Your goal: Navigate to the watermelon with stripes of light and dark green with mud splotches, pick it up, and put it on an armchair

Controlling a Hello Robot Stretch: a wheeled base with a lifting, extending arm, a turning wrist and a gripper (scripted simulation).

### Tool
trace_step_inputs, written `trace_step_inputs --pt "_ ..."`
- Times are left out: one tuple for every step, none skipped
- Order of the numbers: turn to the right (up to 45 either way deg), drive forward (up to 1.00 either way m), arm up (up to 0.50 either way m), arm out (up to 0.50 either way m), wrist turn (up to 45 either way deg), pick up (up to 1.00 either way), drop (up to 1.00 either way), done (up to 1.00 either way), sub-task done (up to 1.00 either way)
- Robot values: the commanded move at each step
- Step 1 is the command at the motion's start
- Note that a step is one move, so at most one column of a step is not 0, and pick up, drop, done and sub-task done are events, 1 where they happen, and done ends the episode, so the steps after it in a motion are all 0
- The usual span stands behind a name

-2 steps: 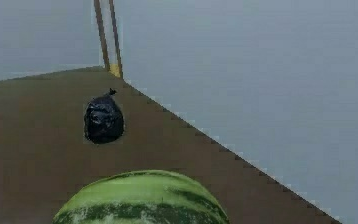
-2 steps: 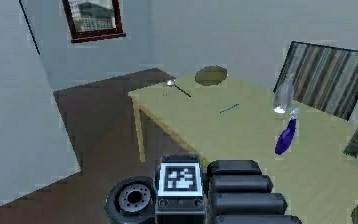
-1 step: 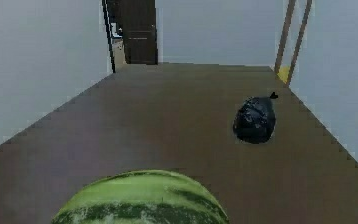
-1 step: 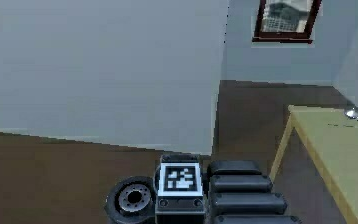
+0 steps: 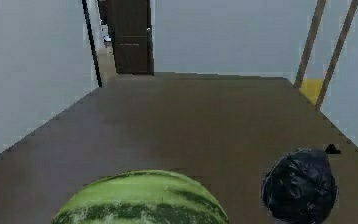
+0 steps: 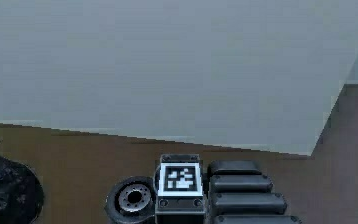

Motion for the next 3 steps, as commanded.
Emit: trace_step_inputs --pt "0.0 0.75 0.0 0.0 0.0 0.0 0.0 0.0 0.0" --pt "9.0 0.0 0.0 0.0 0.0 0.0 0.0 0.0 0.0" --pt "0.0 1.0 0.0 0.0 0.0 0.0 0.0 0.0 0.0"
